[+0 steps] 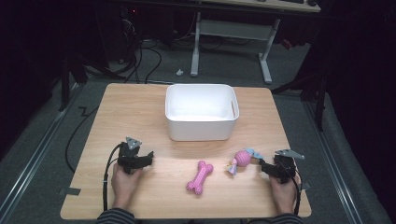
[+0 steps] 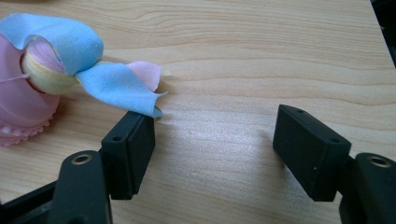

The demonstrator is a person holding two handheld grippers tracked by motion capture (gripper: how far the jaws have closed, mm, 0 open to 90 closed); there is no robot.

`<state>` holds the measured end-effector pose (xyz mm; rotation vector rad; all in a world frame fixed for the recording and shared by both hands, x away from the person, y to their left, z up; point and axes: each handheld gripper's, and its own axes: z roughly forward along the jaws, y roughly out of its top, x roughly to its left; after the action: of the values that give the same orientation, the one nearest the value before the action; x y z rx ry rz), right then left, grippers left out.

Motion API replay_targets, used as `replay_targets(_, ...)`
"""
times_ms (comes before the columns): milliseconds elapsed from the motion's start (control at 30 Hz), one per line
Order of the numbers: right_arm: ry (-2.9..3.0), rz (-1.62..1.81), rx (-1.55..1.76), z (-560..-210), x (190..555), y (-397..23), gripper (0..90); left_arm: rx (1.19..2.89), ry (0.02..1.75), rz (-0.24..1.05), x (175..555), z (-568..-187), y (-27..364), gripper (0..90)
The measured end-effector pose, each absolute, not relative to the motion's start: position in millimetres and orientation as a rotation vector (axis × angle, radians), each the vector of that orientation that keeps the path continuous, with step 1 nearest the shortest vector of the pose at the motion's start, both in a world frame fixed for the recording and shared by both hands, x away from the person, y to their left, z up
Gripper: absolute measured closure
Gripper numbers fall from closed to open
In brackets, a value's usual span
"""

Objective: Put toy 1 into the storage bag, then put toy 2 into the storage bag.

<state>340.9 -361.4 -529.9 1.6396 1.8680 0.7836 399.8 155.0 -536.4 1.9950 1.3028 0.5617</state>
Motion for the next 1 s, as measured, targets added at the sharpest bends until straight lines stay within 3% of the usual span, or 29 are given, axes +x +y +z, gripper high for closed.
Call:
replay_targets(467, 1.888, 0.794, 1.621, -530.0, 340.4, -360.9, 29.8, 1.995, 1.307, 0.559, 401.8, -536.2, 154.2, 22.6)
replay_targets(667, 1.888, 0.794, 1.619, -530.0, 340.5, -360.9, 29.8, 2.009, 1.301, 0.554, 402.8, -536.5, 153.8, 17.3)
replay_targets(1000, 1.887, 0.795, 1.622, -530.0, 340.5, -360.7, 29.8, 2.013, 1.266, 0.517, 400.4, -535.3, 154.1, 20.6)
